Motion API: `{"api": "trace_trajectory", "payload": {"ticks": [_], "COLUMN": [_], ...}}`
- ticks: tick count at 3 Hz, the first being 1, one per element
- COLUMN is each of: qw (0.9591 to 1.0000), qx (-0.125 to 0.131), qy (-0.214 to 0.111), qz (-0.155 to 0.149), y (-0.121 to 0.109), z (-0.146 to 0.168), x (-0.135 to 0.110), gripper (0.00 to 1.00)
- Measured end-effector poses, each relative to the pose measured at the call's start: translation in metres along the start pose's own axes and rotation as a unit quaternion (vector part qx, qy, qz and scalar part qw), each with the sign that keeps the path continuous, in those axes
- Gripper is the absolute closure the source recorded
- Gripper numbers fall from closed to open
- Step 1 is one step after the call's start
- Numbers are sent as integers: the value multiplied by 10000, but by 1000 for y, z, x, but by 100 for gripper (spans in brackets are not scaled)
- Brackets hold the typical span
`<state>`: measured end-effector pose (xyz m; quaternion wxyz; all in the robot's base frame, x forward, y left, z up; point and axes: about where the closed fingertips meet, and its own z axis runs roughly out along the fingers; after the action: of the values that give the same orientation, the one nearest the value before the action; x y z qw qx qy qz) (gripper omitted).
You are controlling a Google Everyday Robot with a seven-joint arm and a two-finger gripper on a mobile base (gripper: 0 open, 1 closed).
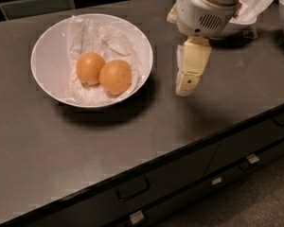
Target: Pick orange from white bowl
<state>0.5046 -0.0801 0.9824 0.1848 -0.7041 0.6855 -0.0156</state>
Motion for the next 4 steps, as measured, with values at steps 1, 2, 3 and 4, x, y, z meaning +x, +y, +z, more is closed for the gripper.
{"api": "trace_trajectory", "payload": {"ticks": [1,2,3,4], "qw": [9997,9990,9989,9975], "qx": [-57,-141,-150,-318], "qy": [-187,-426,-440,-555], "qz": [-146,-83,-101,-295], "y": [-27,-50,-50,-47], "z": [25,54,55,66], "x": [-26,-48,-50,-82], "gripper": [0,0,0,0]}}
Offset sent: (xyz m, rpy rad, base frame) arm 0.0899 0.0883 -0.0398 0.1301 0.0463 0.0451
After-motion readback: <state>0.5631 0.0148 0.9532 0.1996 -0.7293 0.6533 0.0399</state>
